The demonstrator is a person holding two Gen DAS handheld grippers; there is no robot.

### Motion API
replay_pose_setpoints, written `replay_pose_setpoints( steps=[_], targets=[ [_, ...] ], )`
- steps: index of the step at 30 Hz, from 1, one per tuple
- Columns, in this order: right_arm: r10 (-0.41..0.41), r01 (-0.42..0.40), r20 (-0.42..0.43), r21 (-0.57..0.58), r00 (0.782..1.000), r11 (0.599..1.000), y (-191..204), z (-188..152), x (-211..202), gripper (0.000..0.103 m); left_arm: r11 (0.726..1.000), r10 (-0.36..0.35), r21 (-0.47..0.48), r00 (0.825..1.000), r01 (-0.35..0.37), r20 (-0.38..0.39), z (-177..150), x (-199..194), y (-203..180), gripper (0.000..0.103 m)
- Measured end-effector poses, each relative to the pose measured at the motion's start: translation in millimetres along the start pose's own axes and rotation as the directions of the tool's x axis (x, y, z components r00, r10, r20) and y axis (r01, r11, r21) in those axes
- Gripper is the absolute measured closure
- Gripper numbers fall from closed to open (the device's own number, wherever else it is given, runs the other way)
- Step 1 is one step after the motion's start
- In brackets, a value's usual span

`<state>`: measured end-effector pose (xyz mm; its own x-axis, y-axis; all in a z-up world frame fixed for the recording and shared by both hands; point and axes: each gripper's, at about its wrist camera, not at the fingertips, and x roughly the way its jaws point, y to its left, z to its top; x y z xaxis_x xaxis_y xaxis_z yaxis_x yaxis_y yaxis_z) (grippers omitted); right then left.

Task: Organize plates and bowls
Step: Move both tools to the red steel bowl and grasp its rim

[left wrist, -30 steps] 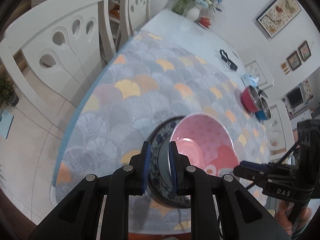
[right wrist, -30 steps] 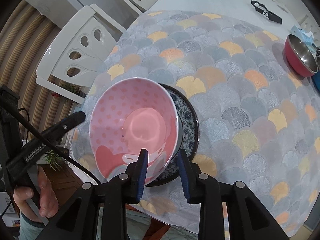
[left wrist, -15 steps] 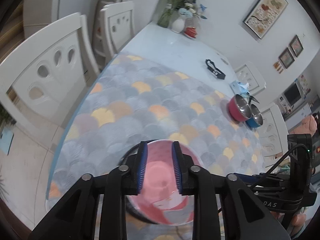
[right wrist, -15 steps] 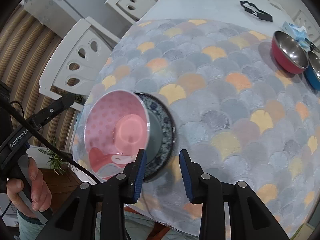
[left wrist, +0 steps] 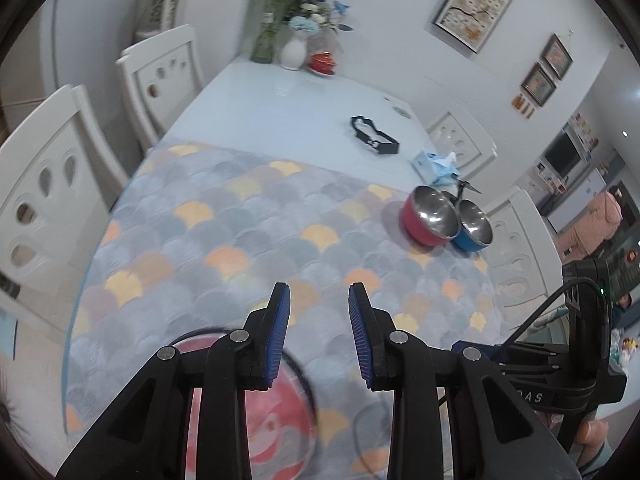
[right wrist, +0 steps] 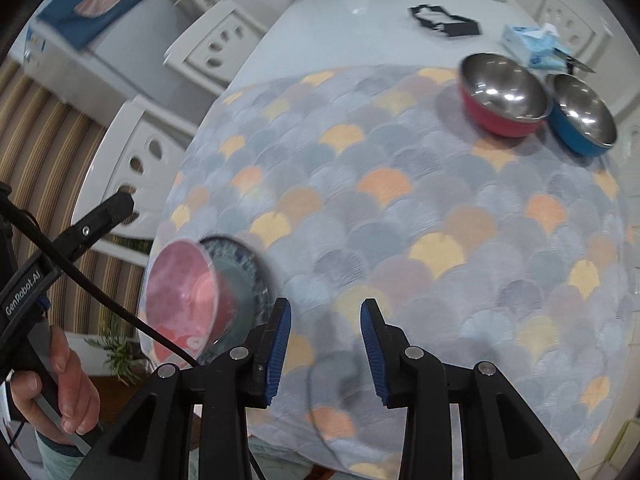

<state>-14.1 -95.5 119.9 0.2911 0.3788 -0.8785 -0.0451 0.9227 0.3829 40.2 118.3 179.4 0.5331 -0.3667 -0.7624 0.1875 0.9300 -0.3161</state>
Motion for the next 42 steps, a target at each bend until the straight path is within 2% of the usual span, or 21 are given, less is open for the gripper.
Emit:
replay_pose_setpoints(
  steps=[4,9,12,17,21,22,29,35,42],
  targets=[
    [-0.008,0.006,0.037,0.062,0.999,0.998,-31,14,-15,0.067,0.999,-0.020,0.037,1.000,0.020,-0.010,15,15,-26,0.075],
    [-0.033,0.024,0.074,0.130,0.997,0.991,-68,32,-29,0.055,0.996,-0.046,0.069,0.999,0.047,-0.025,37,37,-55,0.070],
    [-0.048,0.033,0.092,0.166,0.995,0.986,-89,43,-34,0.054,0.994,-0.062,0.083,0.997,0.065,-0.038,48,53,-69,0.069],
    [-0.055,0.030,0.103,0.235,0.993,0.972,-124,61,-35,0.054,0.991,-0.076,0.104,0.995,0.082,-0.061,67,83,-90,0.057],
    [-0.060,0.028,0.104,0.285,0.993,0.958,-150,75,-29,0.054,0.987,-0.085,0.127,0.993,0.095,-0.082,81,108,-106,0.043],
    [-0.058,0.025,0.102,0.300,0.993,0.954,-156,79,-27,0.054,0.986,-0.087,0.137,0.992,0.099,-0.091,86,116,-110,0.042],
    [-0.049,0.010,0.091,0.390,0.995,0.921,-194,104,-3,0.054,0.975,-0.100,0.178,0.980,0.131,-0.174,105,176,-126,0.042],
    [-0.061,0.016,0.095,0.416,0.994,0.909,-213,125,15,0.054,0.967,-0.108,0.194,0.958,0.164,-0.267,113,234,-135,0.049],
    [-0.082,0.038,0.089,0.411,0.993,0.911,-219,148,35,0.054,0.965,-0.109,0.193,0.939,0.178,-0.325,121,282,-141,0.058]
  ],
)
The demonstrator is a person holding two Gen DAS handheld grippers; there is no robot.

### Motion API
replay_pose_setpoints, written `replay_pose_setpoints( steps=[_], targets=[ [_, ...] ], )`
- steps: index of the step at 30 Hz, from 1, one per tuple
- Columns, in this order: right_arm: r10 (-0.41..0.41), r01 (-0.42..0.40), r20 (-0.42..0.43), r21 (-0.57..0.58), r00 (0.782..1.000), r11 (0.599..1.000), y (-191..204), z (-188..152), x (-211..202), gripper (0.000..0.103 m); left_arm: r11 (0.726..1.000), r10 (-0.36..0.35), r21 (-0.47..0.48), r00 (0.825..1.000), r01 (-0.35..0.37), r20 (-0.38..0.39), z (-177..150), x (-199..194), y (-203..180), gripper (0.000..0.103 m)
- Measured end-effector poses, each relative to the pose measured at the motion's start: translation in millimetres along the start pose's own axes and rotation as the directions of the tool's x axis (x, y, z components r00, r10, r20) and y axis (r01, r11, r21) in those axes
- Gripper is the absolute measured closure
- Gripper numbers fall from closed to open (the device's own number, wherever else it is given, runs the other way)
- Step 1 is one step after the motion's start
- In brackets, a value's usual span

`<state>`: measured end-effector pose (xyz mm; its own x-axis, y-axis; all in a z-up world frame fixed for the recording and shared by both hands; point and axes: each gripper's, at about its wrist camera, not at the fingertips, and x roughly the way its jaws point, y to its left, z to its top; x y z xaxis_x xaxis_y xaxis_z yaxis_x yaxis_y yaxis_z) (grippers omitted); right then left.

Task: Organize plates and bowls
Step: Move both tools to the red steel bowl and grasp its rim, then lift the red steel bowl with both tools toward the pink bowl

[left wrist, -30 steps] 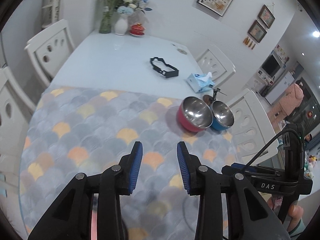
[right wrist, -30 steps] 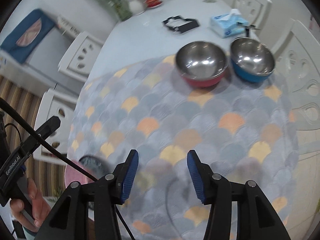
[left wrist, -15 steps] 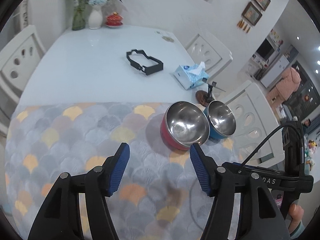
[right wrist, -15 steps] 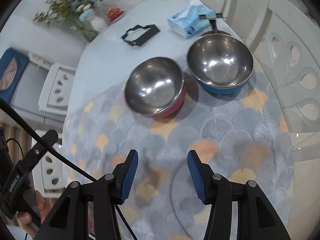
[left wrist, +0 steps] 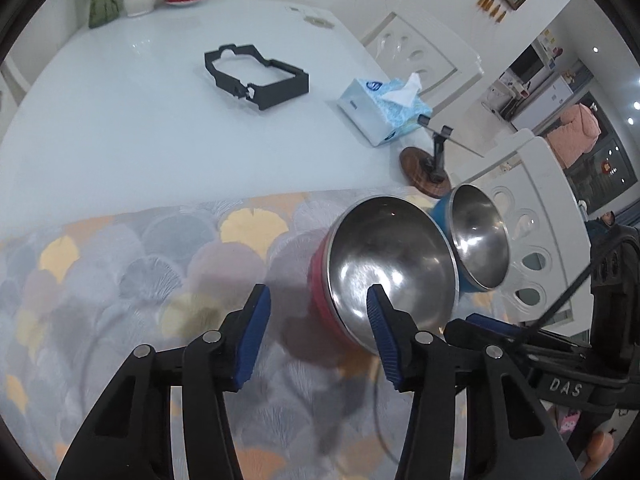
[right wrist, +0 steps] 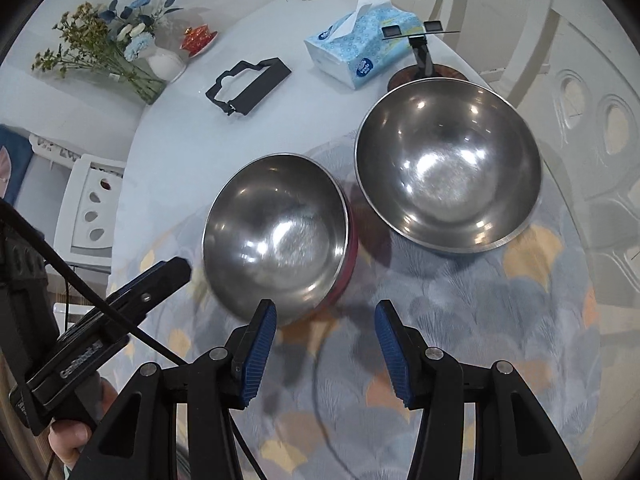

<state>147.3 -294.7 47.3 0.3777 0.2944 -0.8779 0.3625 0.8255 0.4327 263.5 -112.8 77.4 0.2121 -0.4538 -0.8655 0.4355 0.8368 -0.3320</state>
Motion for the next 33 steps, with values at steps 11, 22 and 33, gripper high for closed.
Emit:
replay_pose_setpoints(
  steps=[11,22,33],
  targets=[
    [-0.045,0.045,-0.008,-0.019,0.999,0.999,3,13,31,0.054,1.000,-0.019,0.006,0.998,0.019,-0.062,11,40,4,0.076],
    [-0.072,0.072,-0.007,-0.035,0.997,0.997,3,12,41,0.077,0.999,-0.034,0.024,0.998,0.036,-0.060,9,45,0,0.089],
    [-0.073,0.073,-0.012,-0.050,0.997,0.996,10,2,29,0.078,0.999,-0.036,0.011,0.999,0.036,-0.037,-2,23,-3,0.089]
  ],
)
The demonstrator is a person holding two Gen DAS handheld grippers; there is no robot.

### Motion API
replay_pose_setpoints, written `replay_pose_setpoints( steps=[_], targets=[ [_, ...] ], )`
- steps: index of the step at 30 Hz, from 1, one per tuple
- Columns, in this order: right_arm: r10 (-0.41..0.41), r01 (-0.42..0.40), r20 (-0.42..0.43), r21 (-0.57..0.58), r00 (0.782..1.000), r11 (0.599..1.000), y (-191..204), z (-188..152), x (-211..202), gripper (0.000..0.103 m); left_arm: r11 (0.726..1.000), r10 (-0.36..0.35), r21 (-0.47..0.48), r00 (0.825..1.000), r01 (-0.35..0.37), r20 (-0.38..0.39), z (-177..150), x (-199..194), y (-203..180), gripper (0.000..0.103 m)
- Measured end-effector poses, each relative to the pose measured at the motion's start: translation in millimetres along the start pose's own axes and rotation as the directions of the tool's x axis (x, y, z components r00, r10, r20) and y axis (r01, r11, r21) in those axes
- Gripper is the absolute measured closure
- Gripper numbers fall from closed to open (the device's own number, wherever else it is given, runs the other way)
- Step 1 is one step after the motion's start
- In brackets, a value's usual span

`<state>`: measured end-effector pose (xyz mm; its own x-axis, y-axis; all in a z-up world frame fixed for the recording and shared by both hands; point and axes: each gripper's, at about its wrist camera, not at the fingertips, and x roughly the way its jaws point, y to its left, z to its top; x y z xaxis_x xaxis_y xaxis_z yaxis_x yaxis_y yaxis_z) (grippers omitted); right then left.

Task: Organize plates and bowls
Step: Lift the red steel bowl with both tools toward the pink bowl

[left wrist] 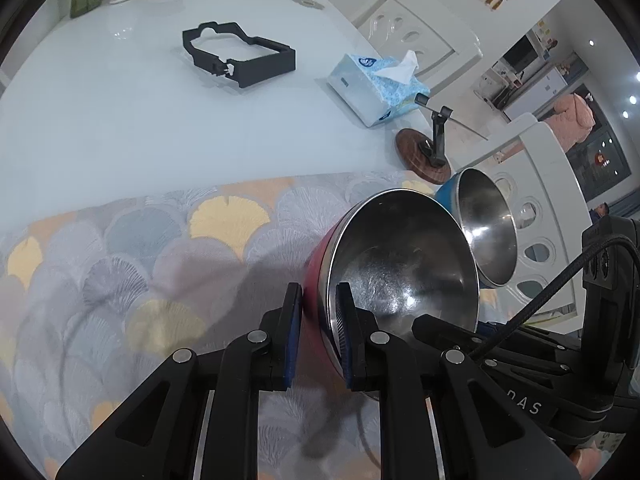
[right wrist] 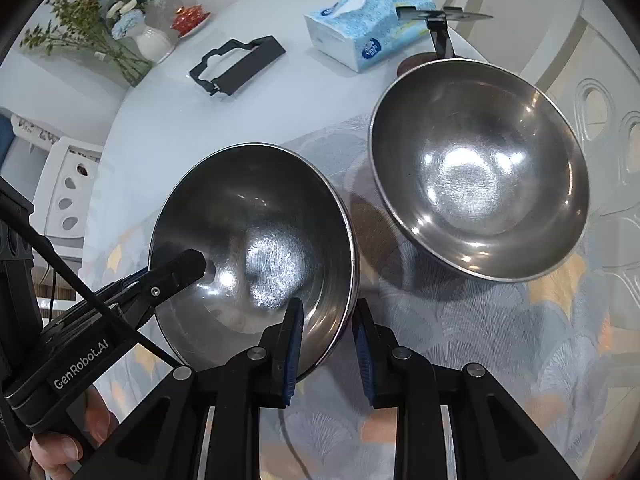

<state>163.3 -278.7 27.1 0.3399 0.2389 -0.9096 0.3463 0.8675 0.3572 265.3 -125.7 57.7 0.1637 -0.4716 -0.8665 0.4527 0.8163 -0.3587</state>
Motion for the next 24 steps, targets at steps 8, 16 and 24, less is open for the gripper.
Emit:
replay_pose_setpoints(
  steps=[8,16,24],
  targets=[
    [0.022,-0.021,0.027,-0.042,0.999,0.999,20,-17,-35,0.078,1.000,0.004,-0.024,0.998,-0.002,0.069,-19,-46,-6,0.089],
    [0.054,-0.048,0.059,-0.105,0.997,0.993,50,-49,-78,0.078,0.999,0.018,-0.045,0.987,-0.011,0.161,-52,-111,-14,0.089],
    [0.075,-0.063,0.059,-0.176,0.995,0.982,81,-95,-105,0.078,0.996,0.040,-0.091,0.972,-0.020,0.233,-93,-160,-11,0.089]
  ],
)
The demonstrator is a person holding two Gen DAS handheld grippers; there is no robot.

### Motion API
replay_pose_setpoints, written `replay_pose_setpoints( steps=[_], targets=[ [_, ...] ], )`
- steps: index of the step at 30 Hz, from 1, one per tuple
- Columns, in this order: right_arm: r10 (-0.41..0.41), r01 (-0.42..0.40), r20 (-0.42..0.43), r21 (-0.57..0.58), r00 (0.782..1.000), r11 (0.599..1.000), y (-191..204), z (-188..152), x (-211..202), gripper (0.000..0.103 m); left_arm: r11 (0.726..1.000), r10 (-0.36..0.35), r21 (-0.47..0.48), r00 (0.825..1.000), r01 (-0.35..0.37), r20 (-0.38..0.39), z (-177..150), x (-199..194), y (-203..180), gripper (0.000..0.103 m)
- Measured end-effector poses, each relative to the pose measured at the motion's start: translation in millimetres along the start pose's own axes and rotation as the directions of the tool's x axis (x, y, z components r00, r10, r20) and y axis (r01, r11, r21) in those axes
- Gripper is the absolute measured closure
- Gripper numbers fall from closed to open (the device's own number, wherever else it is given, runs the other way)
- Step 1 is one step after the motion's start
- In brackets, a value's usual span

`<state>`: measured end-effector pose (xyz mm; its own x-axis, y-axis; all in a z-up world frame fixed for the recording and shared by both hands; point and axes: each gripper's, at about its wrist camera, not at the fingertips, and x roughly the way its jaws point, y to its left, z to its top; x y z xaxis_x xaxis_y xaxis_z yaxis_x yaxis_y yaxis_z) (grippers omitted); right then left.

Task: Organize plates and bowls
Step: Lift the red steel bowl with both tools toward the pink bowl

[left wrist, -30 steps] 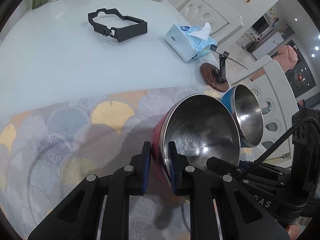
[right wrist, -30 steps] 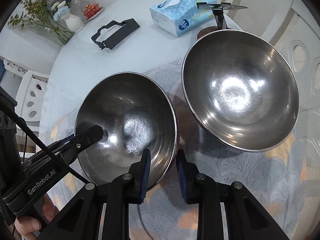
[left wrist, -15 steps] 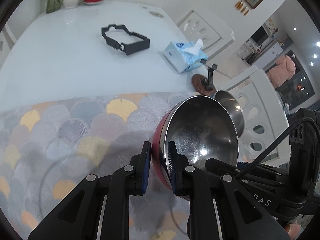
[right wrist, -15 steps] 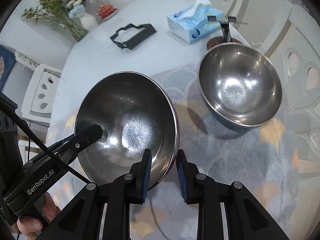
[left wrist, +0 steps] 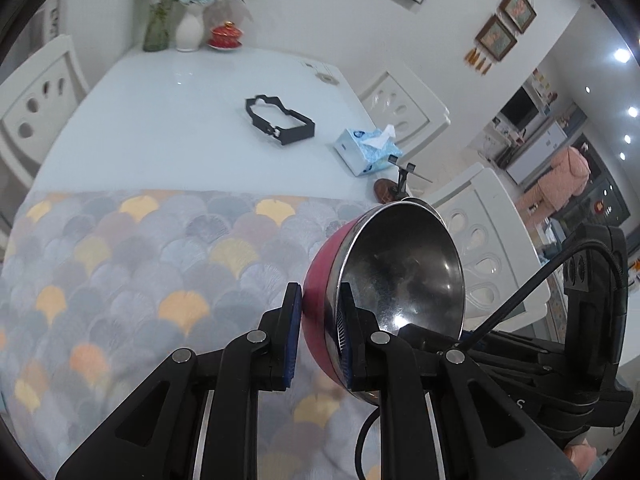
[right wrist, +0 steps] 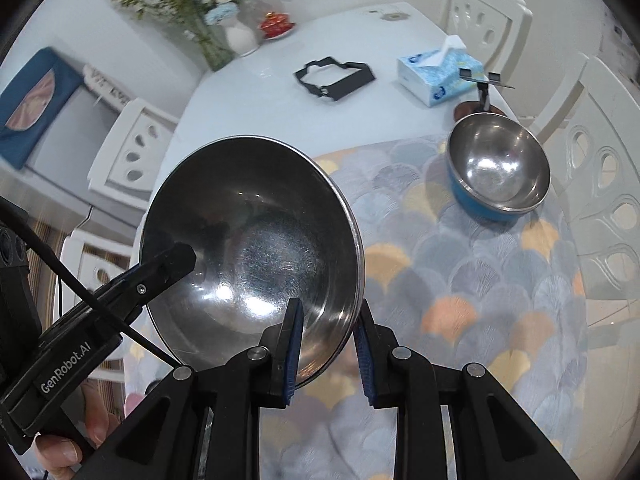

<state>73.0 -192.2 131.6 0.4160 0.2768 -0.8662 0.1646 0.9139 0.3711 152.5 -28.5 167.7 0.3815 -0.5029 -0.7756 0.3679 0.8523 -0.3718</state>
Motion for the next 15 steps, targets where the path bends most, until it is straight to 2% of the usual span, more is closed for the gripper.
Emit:
replay_pose_setpoints(
  steps=[15],
  targets=[
    [0.033,-0.038,-0.042,-0.135,0.999,0.990,82,-53,-4,0.078,0.993,0.075,-0.099,0.995,-0.068,0.067,-62,-76,51,0.089]
  ],
)
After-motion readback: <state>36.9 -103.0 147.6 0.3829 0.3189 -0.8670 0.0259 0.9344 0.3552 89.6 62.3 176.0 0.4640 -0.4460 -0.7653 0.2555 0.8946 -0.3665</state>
